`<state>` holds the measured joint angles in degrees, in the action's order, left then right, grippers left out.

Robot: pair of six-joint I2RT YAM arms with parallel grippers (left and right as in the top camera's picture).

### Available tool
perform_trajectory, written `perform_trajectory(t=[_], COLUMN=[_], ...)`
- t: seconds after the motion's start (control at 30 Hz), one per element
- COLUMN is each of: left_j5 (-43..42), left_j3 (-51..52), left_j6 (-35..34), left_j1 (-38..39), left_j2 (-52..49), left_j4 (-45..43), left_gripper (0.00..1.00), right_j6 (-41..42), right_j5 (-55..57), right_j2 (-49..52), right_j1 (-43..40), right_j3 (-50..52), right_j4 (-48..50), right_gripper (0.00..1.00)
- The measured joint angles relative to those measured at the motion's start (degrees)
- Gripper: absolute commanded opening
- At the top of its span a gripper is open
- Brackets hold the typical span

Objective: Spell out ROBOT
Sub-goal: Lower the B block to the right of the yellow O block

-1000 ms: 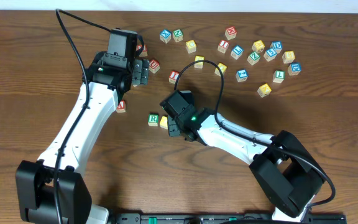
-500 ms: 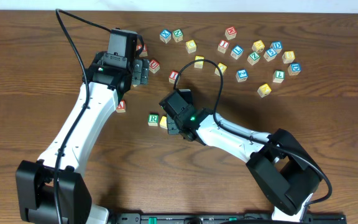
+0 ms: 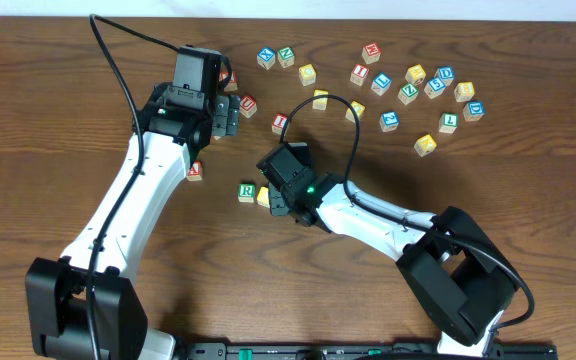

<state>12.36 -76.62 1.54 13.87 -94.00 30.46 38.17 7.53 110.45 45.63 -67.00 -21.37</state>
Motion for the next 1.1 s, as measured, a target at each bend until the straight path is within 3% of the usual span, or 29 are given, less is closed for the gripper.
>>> perform_trajectory(t=[0.2,0.53,1.1], left_j5=[0.0,0.0,0.0], left_j3=[0.0,0.0,0.0], left_j6=[0.0,0.0,0.0], left_j1=[0.0,0.0,0.0], left_j2=[0.0,0.0,0.0], left_j4=[0.0,0.0,0.0], left_gripper=[0.96,0.96,0.96], right_j6=[0.0,0.0,-0.1], right_j5=[0.0,0.0,-0.1], right_j2=[0.0,0.8,1.3], right_j1=[-0.2,-0.3,-0.5], right_j3=[0.0,0.0,0.0], right_j4=[0.1,0.0,0.4], right_gripper=[0.16,0.34,0.41])
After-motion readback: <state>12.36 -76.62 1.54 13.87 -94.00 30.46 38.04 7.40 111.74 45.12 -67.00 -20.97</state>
